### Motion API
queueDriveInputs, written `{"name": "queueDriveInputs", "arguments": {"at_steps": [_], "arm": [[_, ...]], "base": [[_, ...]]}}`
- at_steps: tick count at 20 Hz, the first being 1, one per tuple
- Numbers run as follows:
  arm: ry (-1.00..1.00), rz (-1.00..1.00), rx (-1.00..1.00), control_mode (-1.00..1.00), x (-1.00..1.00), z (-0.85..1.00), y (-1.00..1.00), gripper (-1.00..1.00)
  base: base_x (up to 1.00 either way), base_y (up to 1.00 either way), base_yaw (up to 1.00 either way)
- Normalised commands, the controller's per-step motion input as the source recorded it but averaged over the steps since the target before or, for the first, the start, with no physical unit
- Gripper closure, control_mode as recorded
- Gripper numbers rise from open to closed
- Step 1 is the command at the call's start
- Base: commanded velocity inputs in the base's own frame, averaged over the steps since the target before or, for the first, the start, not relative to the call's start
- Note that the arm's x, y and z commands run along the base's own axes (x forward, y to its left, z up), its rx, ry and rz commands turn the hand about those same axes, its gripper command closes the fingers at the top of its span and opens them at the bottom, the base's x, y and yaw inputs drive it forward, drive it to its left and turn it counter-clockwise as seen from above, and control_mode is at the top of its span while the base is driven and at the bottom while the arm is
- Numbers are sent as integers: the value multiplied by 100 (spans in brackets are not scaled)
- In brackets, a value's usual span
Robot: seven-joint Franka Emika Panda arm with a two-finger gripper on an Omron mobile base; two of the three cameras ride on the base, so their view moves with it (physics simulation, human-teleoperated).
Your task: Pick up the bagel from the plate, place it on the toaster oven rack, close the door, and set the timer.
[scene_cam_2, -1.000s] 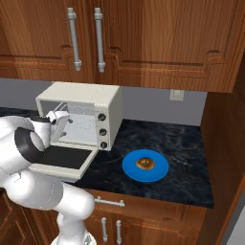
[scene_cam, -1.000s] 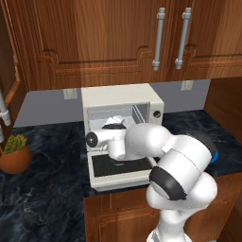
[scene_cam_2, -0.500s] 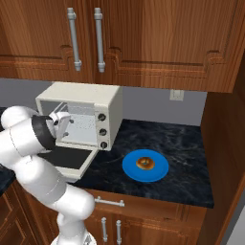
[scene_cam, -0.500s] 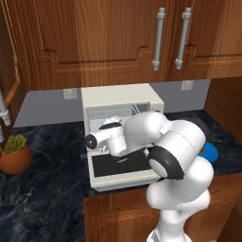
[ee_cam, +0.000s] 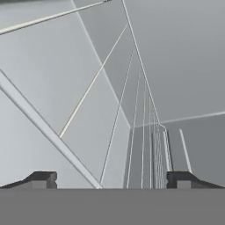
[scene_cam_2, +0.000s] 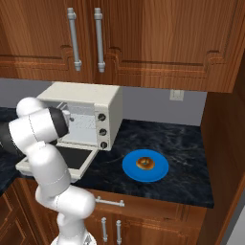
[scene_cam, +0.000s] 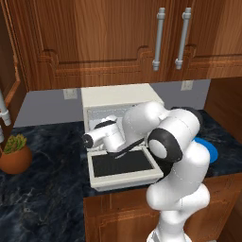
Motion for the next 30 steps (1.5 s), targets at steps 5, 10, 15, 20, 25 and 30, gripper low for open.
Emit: {"name": "queueDriveInputs", "arguments": {"at_steps": [5,10,15,20,25,30], "arm": [[0,0,-1,-100,30,-10,5,-100],[0,0,-1,-100,10,-11,2,100],[0,0,0,-100,0,-1,0,100],[0,0,0,-100,-16,0,0,100],[0,0,0,-100,-69,-1,0,100],[1,0,0,-100,-83,-2,0,100]], "base": [[0,0,0],[0,0,0],[0,0,0],[0,0,0],[0,0,0],[0,0,0]]}}
